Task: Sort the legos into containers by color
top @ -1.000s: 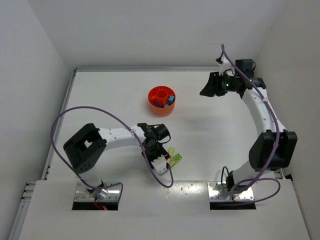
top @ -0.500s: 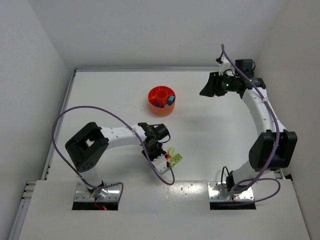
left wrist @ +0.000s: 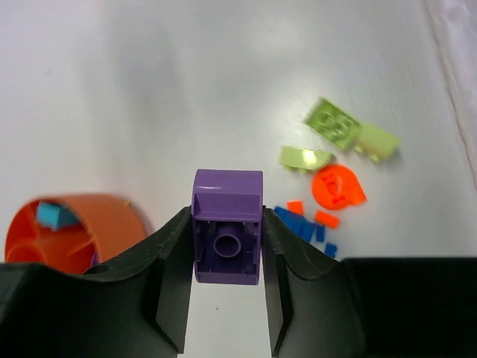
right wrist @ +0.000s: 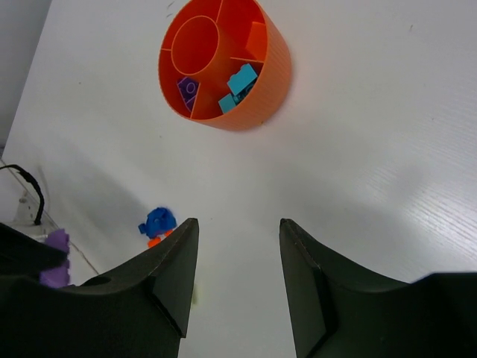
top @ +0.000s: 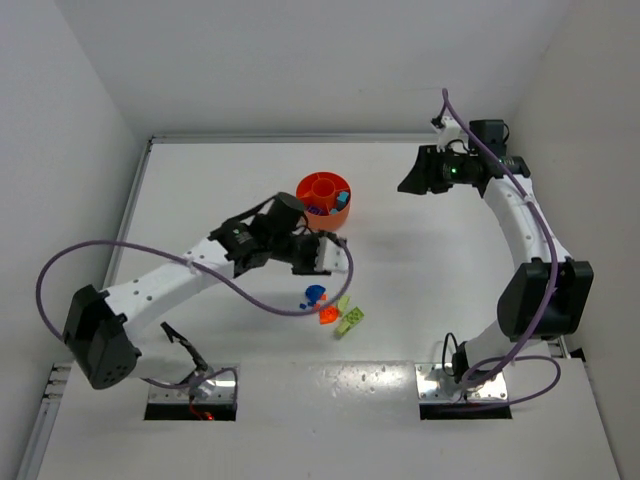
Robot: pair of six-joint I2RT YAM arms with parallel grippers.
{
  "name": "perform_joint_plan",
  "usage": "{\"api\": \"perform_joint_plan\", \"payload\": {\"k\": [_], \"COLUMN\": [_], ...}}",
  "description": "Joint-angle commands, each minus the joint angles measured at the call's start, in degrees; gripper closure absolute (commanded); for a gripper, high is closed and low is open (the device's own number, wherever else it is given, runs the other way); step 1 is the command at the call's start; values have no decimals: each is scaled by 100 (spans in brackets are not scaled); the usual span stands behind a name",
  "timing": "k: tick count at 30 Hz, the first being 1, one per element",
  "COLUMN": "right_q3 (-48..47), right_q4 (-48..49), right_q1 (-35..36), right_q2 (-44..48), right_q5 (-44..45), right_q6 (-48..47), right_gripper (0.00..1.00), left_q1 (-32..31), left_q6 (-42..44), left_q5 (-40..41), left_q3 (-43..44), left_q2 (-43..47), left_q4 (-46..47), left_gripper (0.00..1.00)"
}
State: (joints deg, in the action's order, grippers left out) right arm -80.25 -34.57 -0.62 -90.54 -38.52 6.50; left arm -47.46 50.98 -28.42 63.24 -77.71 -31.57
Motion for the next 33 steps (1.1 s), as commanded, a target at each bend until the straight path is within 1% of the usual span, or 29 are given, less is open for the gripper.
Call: {"api": "perform_joint_plan", "payload": {"k": [1, 2, 3, 4, 5, 6, 7, 9, 10, 13, 16, 21, 23, 24, 27, 33], "right_q3": [-105, -105, -105, -166, -167, -167, -228, -228, -228, -228, -281, -342, -395, -395, -457, -518], "right_q4": [222, 222, 222, 222, 222, 222, 222, 222, 222, 222, 222, 170, 170, 170, 170, 117], "right_q1": [-26, -26, -26, -26, -26, -26, -26, -26, -26, -26, -26, -26, -26, -26, -26, -26], "right_q2": [-95, -95, -147, -148, -148, -200, -201, -253, -253, -306, -420, -560, -613, -666, -719, -772], "right_q5": [-235, -235, -235, -235, -235, -235, -235, -235, -235, -235, -235, -235, -235, -235, -287, -287], "right_q6": [88, 88, 88, 88, 140, 141, 141, 141, 141, 141, 141, 141, 141, 141, 141, 88], "right_gripper": [52, 52, 52, 52, 52, 52, 52, 52, 52, 52, 52, 52, 52, 52, 52, 52], "left_q1": [693, 877, 1244, 1413, 1563, 1695, 1914, 2152, 2388, 2723, 2777, 2777, 2664, 2611, 2531, 2417], "left_q6": [-2725, -3117, -3773, -3780, -4232, -4393, -4726, -5149, -5586, -6308, -6548, -7119, -7189, -7190, -7190, -6944], "left_q5": [-479, -480, -480, -480, -532, -533, -533, -620, -620, -691, -691, -16, -14, 125, 188, 557], "left_q3": [-49, -145, -259, -321, -321, -374, -374, -234, -94, 108, 267, 207, 206, 206, 206, 153], "left_q2": [353, 353, 423, 424, 424, 424, 232, 12, -251, -639, -1087, -1474, -1580, -1650, -1773, -1949], "left_q4": [1493, 1818, 2439, 2741, 2996, 3382, 3534, 3919, 4026, 4545, 4862, 5590, 5741, 5793, 5794, 5794], "left_gripper": [78, 78, 78, 78, 78, 78, 78, 78, 78, 78, 79, 81, 81, 81, 81, 81]}}
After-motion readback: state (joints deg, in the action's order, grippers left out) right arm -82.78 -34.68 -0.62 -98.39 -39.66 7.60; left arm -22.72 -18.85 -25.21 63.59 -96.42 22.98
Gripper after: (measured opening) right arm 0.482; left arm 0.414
